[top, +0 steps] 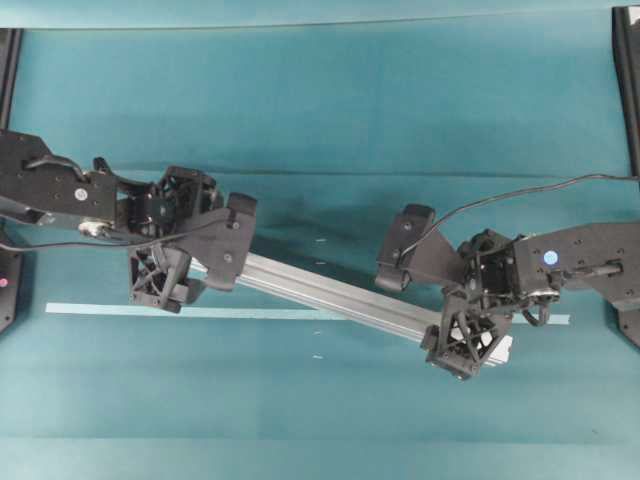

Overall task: Lift the metal rail with both hands.
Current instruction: 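Lower both grippers around the rail ends, aligning fingers with the rail, then close both grippers on the rail near each end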

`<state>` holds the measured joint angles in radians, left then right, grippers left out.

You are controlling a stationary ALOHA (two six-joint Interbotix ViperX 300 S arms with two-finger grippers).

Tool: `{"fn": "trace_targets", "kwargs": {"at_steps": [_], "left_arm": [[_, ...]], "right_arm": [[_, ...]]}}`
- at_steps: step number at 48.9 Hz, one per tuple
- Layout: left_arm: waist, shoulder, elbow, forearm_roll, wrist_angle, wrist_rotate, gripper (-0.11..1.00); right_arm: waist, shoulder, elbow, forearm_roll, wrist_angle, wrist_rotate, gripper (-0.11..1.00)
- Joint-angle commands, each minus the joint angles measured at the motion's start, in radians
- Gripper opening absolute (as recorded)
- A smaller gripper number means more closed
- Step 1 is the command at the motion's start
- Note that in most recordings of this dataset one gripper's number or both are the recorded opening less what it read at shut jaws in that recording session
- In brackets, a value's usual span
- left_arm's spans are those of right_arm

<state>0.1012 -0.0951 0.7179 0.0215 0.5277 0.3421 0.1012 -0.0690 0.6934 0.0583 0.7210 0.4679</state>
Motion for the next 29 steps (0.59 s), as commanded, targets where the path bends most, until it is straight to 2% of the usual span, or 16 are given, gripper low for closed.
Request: {"fn": "trace_targets", "kwargs": {"at_steps": [1, 20, 29], "left_arm": [[0.0, 0.006, 0.006, 0.002, -0.023, -0.002, 0.94], [0.002, 0.072, 0.02, 0.002, -0.092, -0.009, 0.94], [0.005, 0.083, 0.025, 0.002, -0.097, -0.009, 0.94]], "right_arm": [[-0.005, 0.012, 0.005, -0.003, -0.02, -0.003, 0.99], [-0.003, 0.089, 0.031, -0.003, -0.147, -0.011, 0.99], [-0.003, 0.098, 0.034, -0.003, -0.158, -0.012, 0.99]]}}
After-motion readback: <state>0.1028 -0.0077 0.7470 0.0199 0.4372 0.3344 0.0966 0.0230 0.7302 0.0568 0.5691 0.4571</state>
